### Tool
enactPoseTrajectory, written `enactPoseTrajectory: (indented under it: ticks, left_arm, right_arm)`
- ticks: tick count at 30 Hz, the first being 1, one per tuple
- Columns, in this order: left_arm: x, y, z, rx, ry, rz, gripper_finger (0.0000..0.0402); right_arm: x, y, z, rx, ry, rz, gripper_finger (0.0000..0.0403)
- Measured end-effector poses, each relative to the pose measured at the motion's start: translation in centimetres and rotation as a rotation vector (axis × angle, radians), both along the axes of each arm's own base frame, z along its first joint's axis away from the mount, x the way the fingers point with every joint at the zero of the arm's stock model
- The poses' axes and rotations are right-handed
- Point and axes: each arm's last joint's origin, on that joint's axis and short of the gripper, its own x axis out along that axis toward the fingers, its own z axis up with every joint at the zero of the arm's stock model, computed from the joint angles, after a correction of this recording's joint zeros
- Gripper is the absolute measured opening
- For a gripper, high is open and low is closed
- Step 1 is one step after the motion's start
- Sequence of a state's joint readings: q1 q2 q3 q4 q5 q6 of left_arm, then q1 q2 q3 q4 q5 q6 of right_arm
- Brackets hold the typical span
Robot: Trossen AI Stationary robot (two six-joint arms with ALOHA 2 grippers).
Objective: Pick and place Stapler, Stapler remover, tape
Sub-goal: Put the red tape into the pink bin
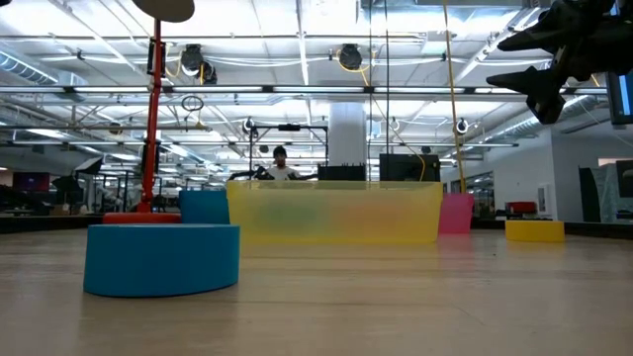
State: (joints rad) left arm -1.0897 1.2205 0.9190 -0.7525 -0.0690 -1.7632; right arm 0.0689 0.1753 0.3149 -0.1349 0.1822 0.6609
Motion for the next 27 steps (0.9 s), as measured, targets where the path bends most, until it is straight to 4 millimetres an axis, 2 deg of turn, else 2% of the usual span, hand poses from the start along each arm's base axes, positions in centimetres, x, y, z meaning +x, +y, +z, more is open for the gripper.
enactPoseTrajectory:
  ticks: [4, 7, 27]
  left_arm:
    - [-0.1, 0.0, 0.0, -0.001, 0.015, -0.042, 0.0201]
    - [-0.2, 0.0, -0.3, 0.010, 0.051, -0.060, 0.0220]
    - [0.7, -2.0, -4.3, 0.148, 0.206, -0.126, 0.0225]
  right_arm:
    - [0.0, 0.0, 0.0, 0.000, 0.000, 0.000, 0.0208]
    - [0.0, 0.0, 0.0, 0.000, 0.000, 0.000, 0.0208]
    - [0.0, 0.0, 0.0, 0.000, -0.003, 0.000, 0.0208]
